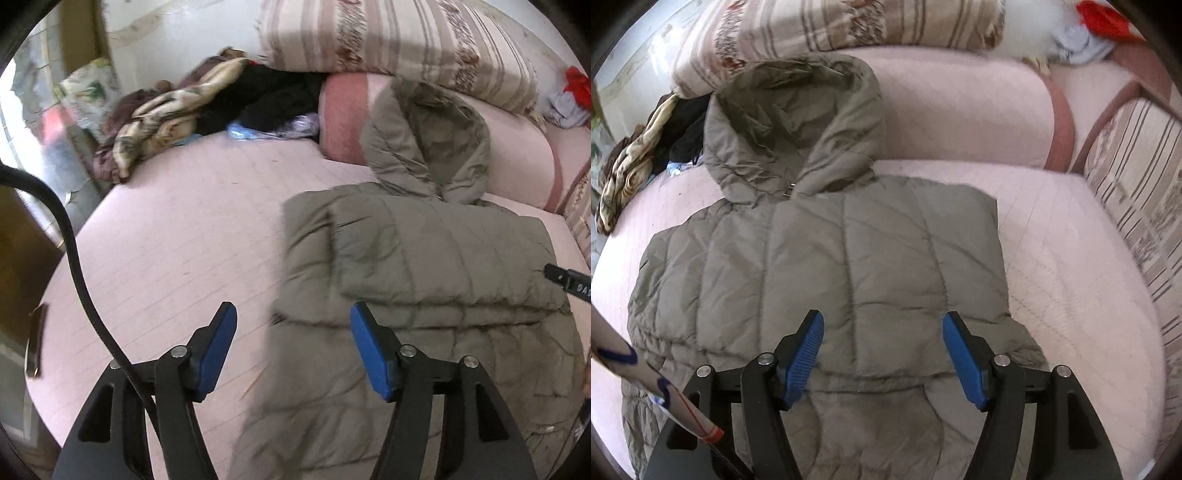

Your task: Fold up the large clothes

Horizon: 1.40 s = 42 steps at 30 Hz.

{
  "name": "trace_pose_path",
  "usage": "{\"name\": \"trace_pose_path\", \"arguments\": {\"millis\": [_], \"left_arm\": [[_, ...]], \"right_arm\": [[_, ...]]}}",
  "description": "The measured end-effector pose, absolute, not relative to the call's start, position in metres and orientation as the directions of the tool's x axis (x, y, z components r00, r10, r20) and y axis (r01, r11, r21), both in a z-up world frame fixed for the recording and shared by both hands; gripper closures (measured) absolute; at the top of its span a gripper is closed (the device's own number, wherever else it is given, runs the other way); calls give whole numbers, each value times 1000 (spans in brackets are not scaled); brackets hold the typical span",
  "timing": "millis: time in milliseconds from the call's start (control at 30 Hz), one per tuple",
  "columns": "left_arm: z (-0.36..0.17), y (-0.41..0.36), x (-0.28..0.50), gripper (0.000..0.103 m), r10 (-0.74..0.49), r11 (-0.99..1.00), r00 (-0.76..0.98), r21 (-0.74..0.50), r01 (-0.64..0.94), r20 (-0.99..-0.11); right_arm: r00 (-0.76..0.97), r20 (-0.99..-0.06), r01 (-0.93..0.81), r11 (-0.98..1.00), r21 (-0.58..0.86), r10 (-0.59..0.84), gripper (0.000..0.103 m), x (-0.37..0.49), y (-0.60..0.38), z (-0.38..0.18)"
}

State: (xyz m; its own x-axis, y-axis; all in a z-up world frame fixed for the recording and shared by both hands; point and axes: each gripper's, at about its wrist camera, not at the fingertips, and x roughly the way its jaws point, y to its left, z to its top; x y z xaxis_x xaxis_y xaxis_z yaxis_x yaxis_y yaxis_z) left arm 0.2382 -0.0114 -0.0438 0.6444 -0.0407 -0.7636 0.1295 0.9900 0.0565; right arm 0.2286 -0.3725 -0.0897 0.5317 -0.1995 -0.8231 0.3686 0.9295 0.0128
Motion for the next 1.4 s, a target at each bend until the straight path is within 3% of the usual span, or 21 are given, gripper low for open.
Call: {"name": "trace_pose_path", "arguments": {"millis": [200,433,633,967,1300,1333,1367,1400], "left_arm": [[-60,20,234,40,25,995,659,85,60,-751],[-79,54,250,40,6,1000,618,4,-6,-786],[-77,68,257,40,-12,999,620,-42,-33,-785],[-96,64,278,40,-28,998,578,-60,-36,-815],[-111,59,289,40,-81,996,535,-92,5,-841],[-110,58,289,40,-80,996,536,-89,10,-840],[-110,56,289,40,-77,996,538,-83,13,-840],[-110,56,289,40,-77,997,539,-81,16,-839]], "right_arm": [[545,-800,298,950,-93,-250,32,240,-319,-67],[566,-776,232,957,-172,-277,32,277,-268,-51],[605,-767,290,956,-40,-216,31,341,-270,-25],[671,-736,407,874,267,-88,19,475,-296,9],[662,-743,433,859,273,-98,18,565,-285,-16],[658,-747,425,867,261,-98,27,569,-284,-19],[651,-753,413,879,239,-101,61,571,-283,-22],[645,-758,404,884,235,-94,82,571,-284,-24]]}}
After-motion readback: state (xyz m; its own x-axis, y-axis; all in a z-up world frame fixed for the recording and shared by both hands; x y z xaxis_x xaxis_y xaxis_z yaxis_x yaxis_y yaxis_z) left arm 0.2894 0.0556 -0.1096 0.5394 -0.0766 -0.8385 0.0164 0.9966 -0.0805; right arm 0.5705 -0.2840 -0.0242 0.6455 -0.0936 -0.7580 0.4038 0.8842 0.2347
